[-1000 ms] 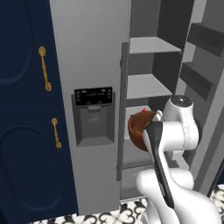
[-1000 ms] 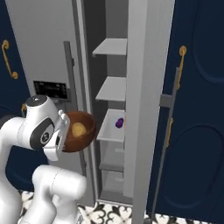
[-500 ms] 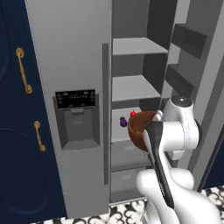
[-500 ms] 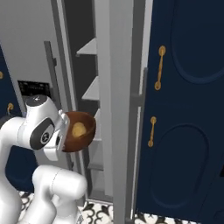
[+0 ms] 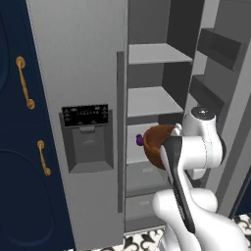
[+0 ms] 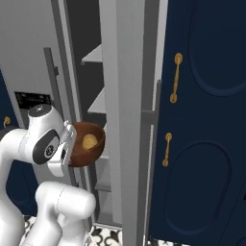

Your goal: Pick the chicken drumstick and potato from their plates and place them in the bowl. Then put the bowl in the fridge.

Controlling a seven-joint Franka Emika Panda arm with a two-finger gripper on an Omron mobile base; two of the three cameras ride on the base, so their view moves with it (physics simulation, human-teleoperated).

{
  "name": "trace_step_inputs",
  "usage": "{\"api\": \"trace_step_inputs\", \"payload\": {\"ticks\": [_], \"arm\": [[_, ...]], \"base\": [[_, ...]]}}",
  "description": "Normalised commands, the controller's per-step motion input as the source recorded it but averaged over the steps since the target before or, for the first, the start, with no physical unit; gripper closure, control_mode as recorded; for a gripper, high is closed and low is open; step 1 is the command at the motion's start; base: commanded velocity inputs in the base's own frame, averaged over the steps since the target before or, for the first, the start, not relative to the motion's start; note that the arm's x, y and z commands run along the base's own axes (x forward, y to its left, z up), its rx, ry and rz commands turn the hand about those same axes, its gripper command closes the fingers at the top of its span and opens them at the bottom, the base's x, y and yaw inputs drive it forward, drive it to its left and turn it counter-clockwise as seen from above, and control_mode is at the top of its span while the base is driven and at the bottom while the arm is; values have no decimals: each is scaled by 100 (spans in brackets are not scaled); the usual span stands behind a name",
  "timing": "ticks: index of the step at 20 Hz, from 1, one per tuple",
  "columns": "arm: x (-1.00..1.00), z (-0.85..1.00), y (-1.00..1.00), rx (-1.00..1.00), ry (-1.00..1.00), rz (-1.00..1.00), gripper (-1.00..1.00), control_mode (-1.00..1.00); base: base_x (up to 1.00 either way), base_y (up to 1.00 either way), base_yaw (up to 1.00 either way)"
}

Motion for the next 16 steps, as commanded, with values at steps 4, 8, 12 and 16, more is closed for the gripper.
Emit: {"api": "trace_step_inputs", "payload": {"ticks": [4, 8, 12, 16], "arm": [[0, 0, 0, 0, 0, 0, 100, 100], [0, 0, 0, 0, 0, 0, 100, 100], [29, 1, 1, 0, -1, 0, 100, -100], [99, 31, 4, -1, -3, -2, 100, -100]], "base": [[0, 0, 0], [0, 0, 0], [5, 4, 0], [0, 0, 0]]}}
